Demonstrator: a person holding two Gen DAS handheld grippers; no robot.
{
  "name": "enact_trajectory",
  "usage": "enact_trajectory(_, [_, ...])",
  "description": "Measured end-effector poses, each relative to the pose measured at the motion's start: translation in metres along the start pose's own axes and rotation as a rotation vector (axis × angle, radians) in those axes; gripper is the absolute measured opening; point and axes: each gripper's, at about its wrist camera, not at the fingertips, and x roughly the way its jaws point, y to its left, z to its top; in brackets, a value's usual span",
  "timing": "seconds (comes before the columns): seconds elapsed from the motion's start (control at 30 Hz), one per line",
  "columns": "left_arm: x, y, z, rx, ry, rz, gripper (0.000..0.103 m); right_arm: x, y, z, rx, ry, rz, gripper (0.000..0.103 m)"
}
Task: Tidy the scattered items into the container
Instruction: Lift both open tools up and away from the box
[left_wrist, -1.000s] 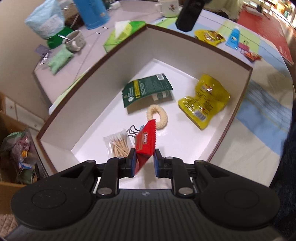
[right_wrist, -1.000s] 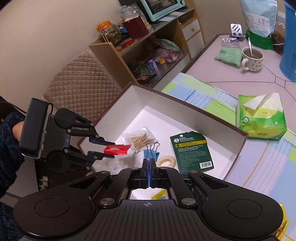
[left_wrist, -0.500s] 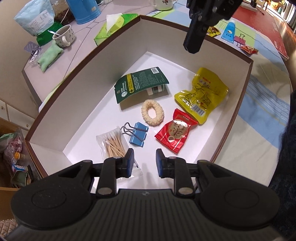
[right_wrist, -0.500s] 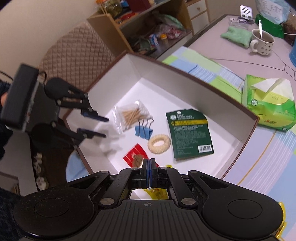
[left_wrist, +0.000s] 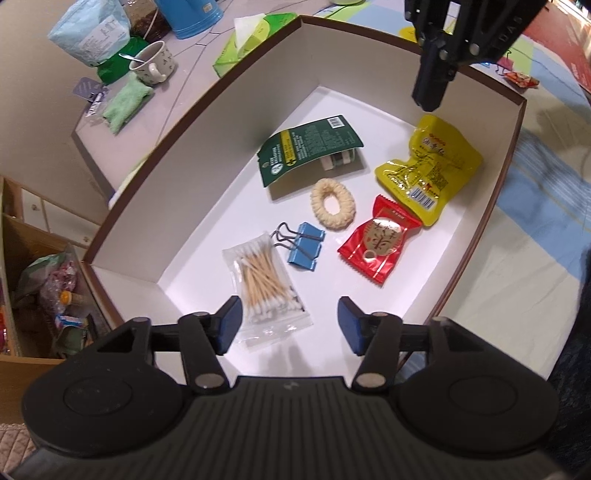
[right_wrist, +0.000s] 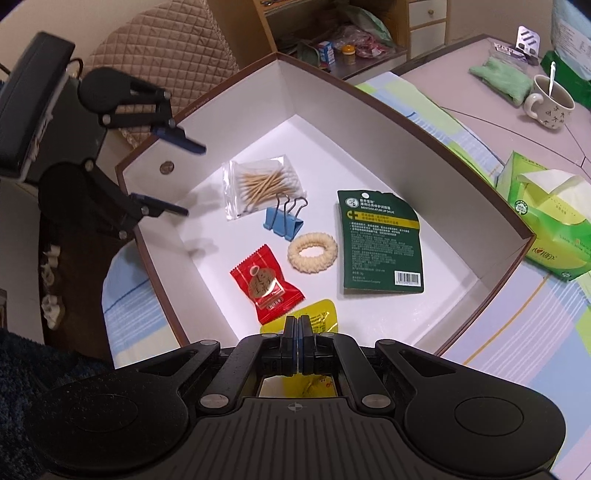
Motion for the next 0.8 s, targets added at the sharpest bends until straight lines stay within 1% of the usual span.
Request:
enact_trajectory(0.07, [-0.003, 0.000, -0.001, -0.004, 0.000, 0.010, 0.058, -0.002, 0.002, -0.002, -0.002, -0.002, -0.003, 0.000])
enact_trajectory(0.23, [-0.011, -0.002, -0.003, -0.021, -0.005, 0.039, 0.065, -0.007, 0.006, -0.005, -0.006, -0.017, -0.018, 0.000])
enact_trajectory(0.27, [-0.013, -0.002, -0.004, -0.024, -0.007, 0.045, 0.066, -0.009, 0.006, -0.006, -0.006, -0.023, -0.020, 0.006])
enact_trajectory(0.3, [-0.015, -0.003, -0.004, -0.027, -0.009, 0.050, 0.066, -0.012, 0.008, -0.007, -0.006, -0.037, -0.038, 0.054])
enact_trajectory(0.33, [-0.018, -0.003, -0.005, -0.030, -0.011, 0.055, 0.067, -0.014, 0.010, -0.009, -0.010, -0.058, -0.056, 0.091])
enact_trajectory(0.37, [-0.020, -0.004, -0.005, -0.034, -0.013, 0.062, 0.067, -0.018, 0.014, -0.012, -0.032, -0.108, -0.077, 0.103])
enact_trajectory(0.4, [-0.023, -0.005, -0.006, -0.038, -0.014, 0.069, 0.068, -0.018, 0.018, -0.012, -0.054, -0.118, -0.083, 0.103])
enact_trajectory(0.5, [-0.030, -0.007, -0.008, -0.053, -0.019, 0.090, 0.072, -0.014, 0.022, -0.013, -0.045, -0.127, -0.076, 0.103])
enact_trajectory(0.63, [-0.040, -0.011, -0.011, -0.073, -0.026, 0.119, 0.074, -0.010, 0.026, -0.016, -0.035, -0.152, -0.088, 0.103])
enact_trajectory(0.8, [-0.055, -0.021, -0.015, -0.087, -0.031, 0.159, 0.081, -0.011, 0.029, -0.024, -0.012, -0.190, -0.086, 0.103])
